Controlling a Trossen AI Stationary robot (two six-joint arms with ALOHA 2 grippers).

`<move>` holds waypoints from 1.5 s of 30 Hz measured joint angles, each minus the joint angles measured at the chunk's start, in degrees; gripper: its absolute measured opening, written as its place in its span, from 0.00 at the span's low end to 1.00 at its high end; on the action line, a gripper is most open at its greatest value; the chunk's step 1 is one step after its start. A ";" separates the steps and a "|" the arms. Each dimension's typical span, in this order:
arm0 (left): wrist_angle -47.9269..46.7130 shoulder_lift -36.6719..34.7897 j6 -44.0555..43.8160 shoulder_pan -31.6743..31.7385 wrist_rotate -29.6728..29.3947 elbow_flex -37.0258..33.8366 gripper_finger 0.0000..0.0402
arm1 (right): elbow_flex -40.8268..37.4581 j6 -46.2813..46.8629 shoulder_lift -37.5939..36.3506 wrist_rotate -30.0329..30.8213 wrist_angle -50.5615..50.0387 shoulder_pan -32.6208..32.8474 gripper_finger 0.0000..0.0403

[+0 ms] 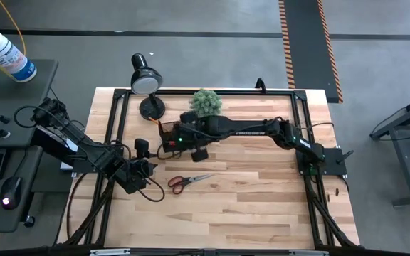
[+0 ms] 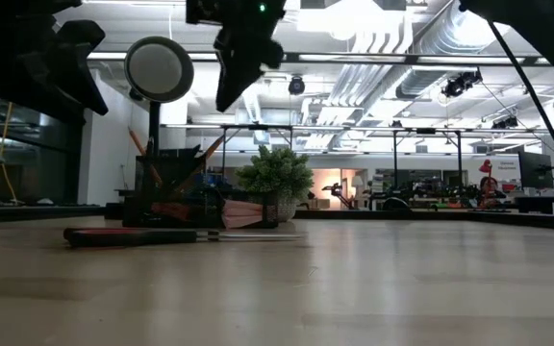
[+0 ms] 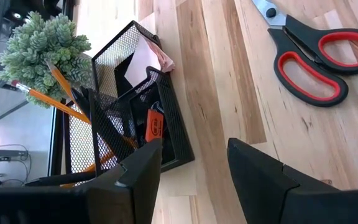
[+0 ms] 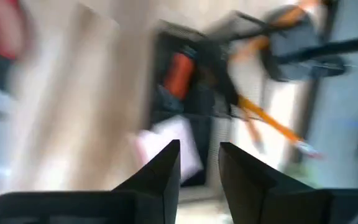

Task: Pick and place office supplies into organizer
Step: Put the scissors into the desktop organizer

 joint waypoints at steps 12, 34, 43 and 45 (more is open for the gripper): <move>0.09 0.02 -0.04 0.00 0.61 0.00 0.43 | -0.85 6.24 1.38 -18.93 6.65 6.80 0.20; -4.33 -0.50 -6.14 -6.60 6.21 -3.39 0.43 | -0.94 6.59 9.49 -28.33 15.54 5.51 0.20; -4.36 -0.48 -7.70 -10.74 5.95 -3.39 0.43 | -0.94 5.76 13.31 -28.34 16.98 5.87 0.20; -4.34 -0.48 -7.78 -11.33 5.90 -3.39 0.43 | -0.96 5.59 13.99 -28.38 17.13 6.07 0.20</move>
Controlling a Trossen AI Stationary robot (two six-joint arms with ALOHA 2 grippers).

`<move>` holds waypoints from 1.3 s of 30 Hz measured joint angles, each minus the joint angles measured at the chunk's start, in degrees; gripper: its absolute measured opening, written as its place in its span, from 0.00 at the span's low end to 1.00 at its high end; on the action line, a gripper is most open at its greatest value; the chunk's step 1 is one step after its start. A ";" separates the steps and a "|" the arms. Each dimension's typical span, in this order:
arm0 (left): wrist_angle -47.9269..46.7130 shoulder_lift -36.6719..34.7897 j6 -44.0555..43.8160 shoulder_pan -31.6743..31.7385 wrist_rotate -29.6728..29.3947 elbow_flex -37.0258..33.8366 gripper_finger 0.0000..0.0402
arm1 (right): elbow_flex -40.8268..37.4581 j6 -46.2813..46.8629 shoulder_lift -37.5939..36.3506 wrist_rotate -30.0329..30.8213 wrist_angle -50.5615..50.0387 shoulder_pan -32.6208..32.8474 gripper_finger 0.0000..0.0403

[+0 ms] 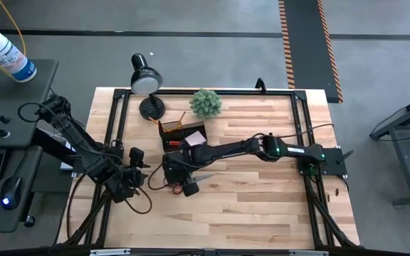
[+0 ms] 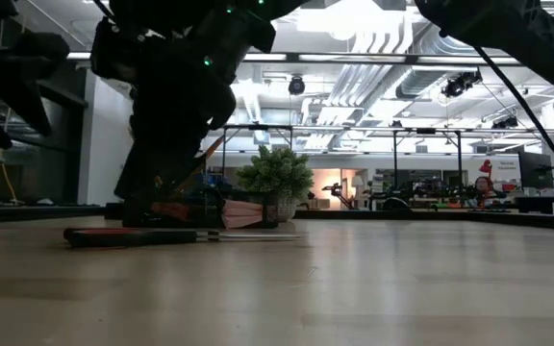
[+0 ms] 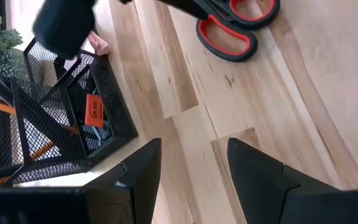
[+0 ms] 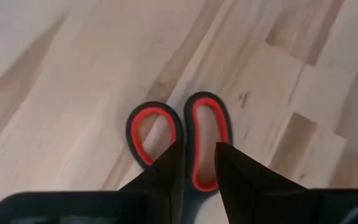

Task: Pick and place office supplies into organizer
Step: Put the scissors into the desktop organizer

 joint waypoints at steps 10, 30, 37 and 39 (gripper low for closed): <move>-0.05 0.00 0.30 0.05 -0.98 0.00 0.43 | 0.02 1.20 1.02 0.28 1.31 0.77 0.20; -0.16 -0.02 0.43 0.05 -1.29 0.00 0.43 | 0.04 -0.27 3.37 3.52 3.15 1.49 0.20; -0.17 -0.01 0.45 0.05 -1.45 0.00 0.43 | 0.04 -0.25 3.37 4.22 3.72 1.49 0.24; -0.26 -0.02 0.45 0.05 -1.63 0.00 0.43 | 0.04 -0.22 3.37 4.30 3.62 1.51 0.27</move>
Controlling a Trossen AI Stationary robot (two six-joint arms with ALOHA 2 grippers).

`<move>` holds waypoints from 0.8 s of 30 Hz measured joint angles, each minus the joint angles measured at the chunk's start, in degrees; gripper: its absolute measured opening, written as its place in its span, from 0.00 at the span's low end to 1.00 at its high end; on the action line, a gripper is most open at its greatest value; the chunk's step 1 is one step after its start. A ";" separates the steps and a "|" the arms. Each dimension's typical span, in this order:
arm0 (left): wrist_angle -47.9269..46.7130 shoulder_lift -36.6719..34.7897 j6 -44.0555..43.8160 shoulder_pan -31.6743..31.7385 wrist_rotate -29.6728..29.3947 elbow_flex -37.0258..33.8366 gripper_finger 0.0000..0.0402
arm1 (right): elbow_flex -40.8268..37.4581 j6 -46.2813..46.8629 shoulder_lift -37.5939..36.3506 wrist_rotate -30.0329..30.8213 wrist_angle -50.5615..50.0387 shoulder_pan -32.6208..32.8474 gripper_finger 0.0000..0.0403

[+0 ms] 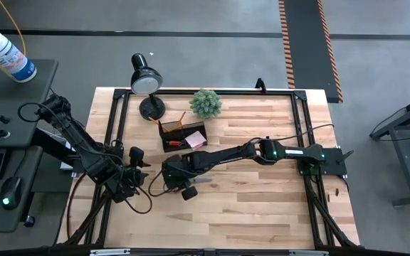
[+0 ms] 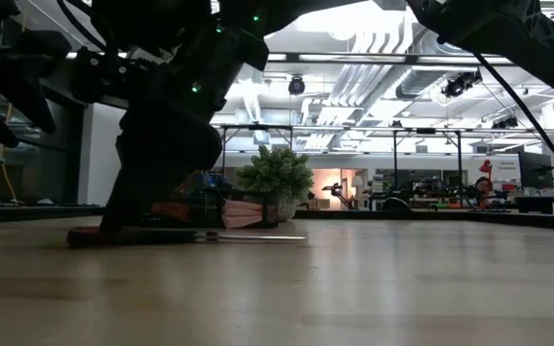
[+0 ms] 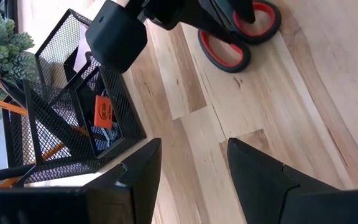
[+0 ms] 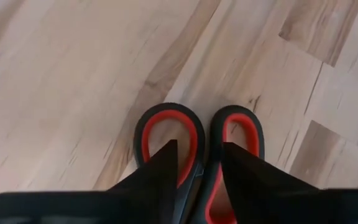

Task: Pick and place office supplies into organizer
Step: Put the scissors into the desktop organizer

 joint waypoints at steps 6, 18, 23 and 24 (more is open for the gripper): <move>-0.12 0.01 0.00 0.00 -0.04 0.00 0.43 | 0.00 0.31 0.00 1.62 -0.04 0.02 0.38; -0.10 0.01 0.00 0.00 -0.03 0.00 0.43 | 0.00 3.20 0.00 1.34 -0.37 -0.07 0.46; -0.10 0.02 0.00 0.02 -0.03 0.00 0.43 | 0.00 4.02 0.00 1.30 -0.53 -0.09 0.41; -0.08 0.00 0.00 0.00 -0.03 0.00 0.43 | 0.00 4.02 0.00 1.18 -0.61 -0.09 0.39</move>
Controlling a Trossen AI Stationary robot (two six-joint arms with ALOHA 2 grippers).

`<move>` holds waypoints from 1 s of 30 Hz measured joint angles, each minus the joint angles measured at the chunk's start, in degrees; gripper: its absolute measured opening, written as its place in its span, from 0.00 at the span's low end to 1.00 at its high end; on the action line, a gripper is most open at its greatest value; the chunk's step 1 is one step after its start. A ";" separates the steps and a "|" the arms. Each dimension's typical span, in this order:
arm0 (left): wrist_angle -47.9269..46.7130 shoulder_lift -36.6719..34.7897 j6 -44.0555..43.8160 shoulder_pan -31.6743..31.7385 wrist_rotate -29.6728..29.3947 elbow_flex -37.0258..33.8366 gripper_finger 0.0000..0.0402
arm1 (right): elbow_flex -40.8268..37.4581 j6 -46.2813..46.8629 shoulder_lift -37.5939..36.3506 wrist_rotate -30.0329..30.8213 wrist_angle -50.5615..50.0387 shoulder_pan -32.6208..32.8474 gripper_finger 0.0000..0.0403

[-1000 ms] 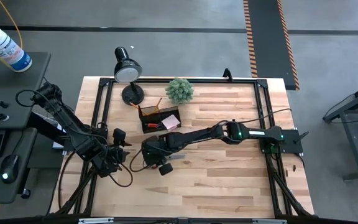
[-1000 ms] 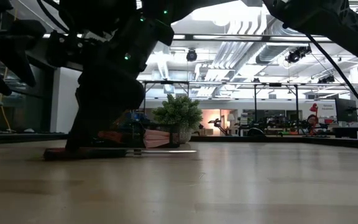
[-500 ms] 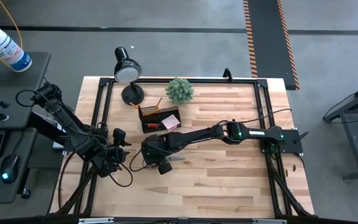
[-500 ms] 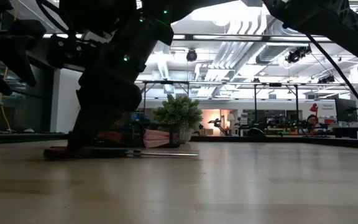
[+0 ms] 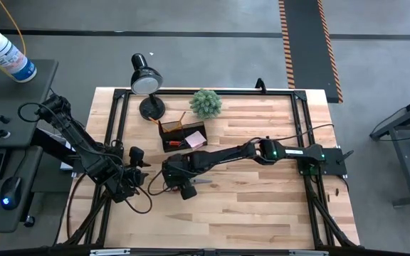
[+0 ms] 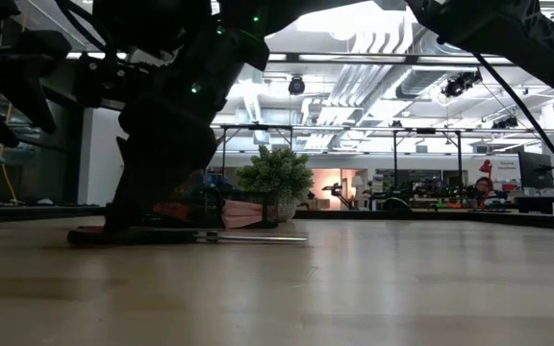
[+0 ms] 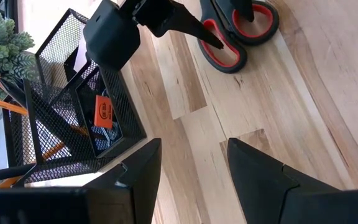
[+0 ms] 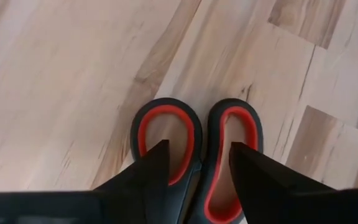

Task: Pick and place office supplies into organizer
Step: Put the scissors into the desktop organizer

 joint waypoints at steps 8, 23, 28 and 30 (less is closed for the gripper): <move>0.04 0.02 0.00 0.02 0.00 0.00 0.43 | 0.20 1.14 1.38 -1.79 -0.05 -0.04 0.34; 0.02 0.00 0.00 0.00 0.00 0.00 0.43 | 0.24 1.75 2.32 -3.94 -1.57 -0.11 0.17; 0.00 0.00 0.00 0.00 0.00 0.00 0.43 | 0.08 1.97 1.15 -2.05 -2.97 -0.06 0.17; -0.04 0.00 0.00 0.00 0.01 0.00 0.43 | -0.05 1.98 0.52 -1.70 -3.73 0.02 0.17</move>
